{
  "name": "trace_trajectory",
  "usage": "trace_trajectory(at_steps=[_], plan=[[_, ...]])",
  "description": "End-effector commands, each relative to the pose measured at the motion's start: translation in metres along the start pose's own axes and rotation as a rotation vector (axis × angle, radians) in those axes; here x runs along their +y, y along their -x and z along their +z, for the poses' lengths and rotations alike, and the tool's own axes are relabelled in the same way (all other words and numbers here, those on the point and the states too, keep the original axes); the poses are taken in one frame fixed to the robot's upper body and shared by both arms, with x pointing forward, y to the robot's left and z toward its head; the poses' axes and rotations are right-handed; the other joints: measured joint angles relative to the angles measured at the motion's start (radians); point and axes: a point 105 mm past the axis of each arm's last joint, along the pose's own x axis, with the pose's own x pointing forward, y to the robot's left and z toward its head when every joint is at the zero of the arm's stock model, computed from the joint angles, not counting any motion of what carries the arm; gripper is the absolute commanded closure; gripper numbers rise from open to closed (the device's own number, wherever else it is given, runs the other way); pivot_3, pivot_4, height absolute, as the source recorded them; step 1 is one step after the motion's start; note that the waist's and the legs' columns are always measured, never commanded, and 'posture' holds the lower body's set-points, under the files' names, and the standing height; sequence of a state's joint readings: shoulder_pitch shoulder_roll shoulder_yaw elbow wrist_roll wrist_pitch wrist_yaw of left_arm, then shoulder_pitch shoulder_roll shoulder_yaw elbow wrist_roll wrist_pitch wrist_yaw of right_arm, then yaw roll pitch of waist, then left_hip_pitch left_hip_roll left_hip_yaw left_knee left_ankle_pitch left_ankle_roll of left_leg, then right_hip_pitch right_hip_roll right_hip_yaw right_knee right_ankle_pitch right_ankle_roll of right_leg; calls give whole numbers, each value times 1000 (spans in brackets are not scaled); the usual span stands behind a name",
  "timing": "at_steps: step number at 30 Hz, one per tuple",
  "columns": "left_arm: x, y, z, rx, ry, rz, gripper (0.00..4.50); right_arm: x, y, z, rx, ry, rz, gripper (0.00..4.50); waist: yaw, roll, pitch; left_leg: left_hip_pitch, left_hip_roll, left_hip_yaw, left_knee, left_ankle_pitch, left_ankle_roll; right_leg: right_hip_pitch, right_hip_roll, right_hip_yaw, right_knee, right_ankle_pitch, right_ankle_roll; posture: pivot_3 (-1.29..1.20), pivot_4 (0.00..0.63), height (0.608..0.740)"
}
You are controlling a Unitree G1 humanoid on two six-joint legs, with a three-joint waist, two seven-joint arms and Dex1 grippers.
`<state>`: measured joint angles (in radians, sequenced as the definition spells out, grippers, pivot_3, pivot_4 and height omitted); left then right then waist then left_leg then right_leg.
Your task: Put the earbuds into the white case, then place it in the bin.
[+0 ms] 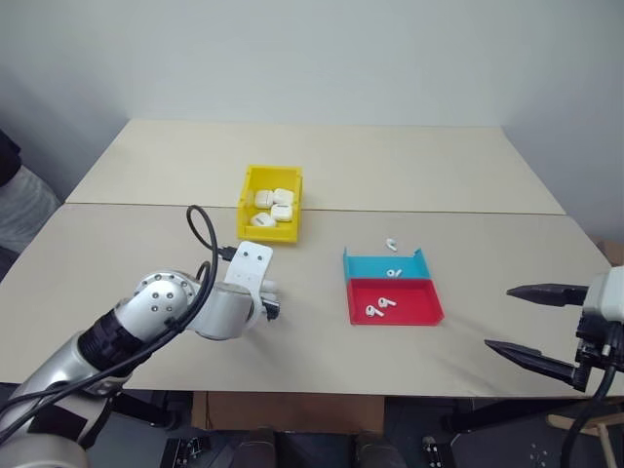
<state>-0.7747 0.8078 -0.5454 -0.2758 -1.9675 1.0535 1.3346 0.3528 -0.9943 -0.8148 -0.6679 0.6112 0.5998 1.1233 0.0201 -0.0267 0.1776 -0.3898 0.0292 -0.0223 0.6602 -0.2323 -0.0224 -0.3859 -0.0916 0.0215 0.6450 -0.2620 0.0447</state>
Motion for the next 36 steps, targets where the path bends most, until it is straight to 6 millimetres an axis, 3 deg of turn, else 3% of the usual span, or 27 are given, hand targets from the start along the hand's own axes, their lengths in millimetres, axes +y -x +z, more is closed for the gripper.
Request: trace_trajectory(at_steps=[1, 34, 36], plan=[[0, 1, 7, -10, 12, 0, 0, -3, 6, 6, -7, 32, -38, 26, 0, 0, 0, 0, 0, 0, 0, 0, 0, 0, 0, 0, 0, 0, 0, 0, 150, 740], [-6, -14, 2, 69, 58, -21, 0, 4, 6, 2, -7, 17, -53, 26, -1, 0, 0, 0, 0, 0, 0, 0, -1, 0, 0, 0, 0, 0, 0, 0, 150, 740], [-6, -15, 1, 77, 69, -21, 380, 4, 6, 2, -6, 16, -54, 0, 0, 0, 0, 0, 0, 0, 0, 0, -1, 0, 0, 0, 0, 0, 0, 0, 150, 740]])
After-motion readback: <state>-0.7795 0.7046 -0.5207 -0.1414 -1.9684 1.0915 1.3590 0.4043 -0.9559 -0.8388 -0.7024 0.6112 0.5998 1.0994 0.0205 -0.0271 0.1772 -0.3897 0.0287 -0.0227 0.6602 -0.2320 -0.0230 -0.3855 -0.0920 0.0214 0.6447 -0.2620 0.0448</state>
